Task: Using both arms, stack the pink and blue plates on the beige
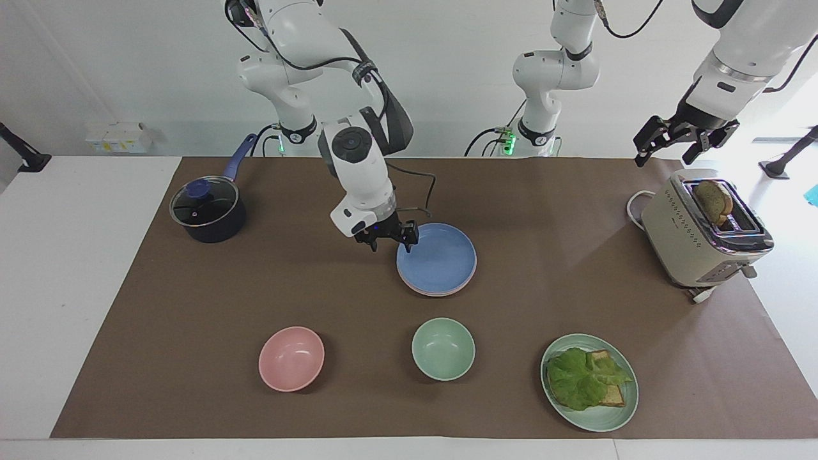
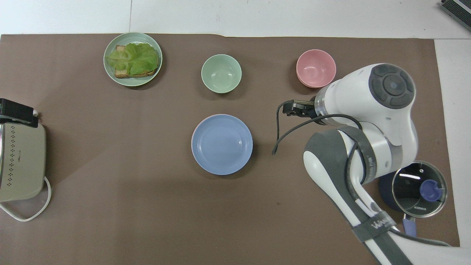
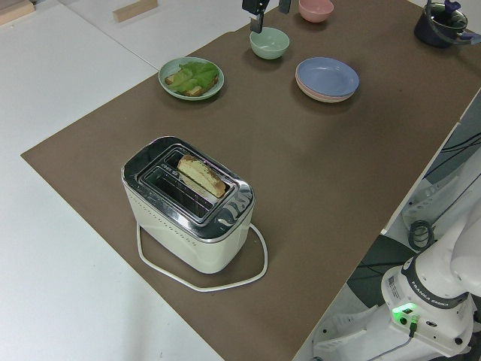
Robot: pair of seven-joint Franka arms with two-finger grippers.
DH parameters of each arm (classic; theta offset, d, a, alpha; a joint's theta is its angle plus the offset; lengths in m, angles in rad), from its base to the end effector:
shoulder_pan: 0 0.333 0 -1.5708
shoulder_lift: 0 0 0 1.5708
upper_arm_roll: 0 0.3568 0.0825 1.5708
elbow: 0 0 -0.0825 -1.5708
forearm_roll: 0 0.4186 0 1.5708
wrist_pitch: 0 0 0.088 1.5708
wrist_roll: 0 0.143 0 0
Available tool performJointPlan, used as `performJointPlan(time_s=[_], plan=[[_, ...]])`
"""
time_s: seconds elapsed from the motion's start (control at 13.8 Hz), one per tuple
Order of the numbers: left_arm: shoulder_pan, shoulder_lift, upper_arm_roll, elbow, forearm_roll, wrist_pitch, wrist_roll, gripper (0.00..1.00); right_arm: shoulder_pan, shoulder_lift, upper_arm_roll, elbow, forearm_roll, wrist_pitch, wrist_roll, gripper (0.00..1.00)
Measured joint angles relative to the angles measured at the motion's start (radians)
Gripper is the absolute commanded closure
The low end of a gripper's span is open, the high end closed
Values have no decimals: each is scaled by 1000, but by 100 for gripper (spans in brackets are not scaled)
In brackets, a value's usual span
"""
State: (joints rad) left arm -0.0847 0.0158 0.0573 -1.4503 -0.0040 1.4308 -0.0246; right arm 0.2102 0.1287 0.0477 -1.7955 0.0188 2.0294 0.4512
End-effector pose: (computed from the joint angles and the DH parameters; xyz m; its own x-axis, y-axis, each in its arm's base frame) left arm 0.5785 -0.0168 0.6682 0.9994 -0.0033 -0.0353 -0.0032 -1.0000 0.0022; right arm 0.6297 0.1667 0.4759 0.9757 -0.2022 0.0842 -0.1969 -0.9781 -0.0672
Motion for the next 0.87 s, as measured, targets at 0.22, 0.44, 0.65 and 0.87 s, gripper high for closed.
performJointPlan(time_s=[0.22,0.44,0.65,0.87], plan=[[0,0,0,0,0,0,0,0,-75,-67,-1,6,-3,-91,-53,0],[0,0,0,0,0,0,0,0,-141,-140,-3,9,-4,-159,-118,0],[0,0,0,0,0,0,0,0,-184,-193,-4,28,-4,-242,-175,0],[0,0,0,0,0,0,0,0,-237,-207,-5,116,-4,-369,-252,0]])
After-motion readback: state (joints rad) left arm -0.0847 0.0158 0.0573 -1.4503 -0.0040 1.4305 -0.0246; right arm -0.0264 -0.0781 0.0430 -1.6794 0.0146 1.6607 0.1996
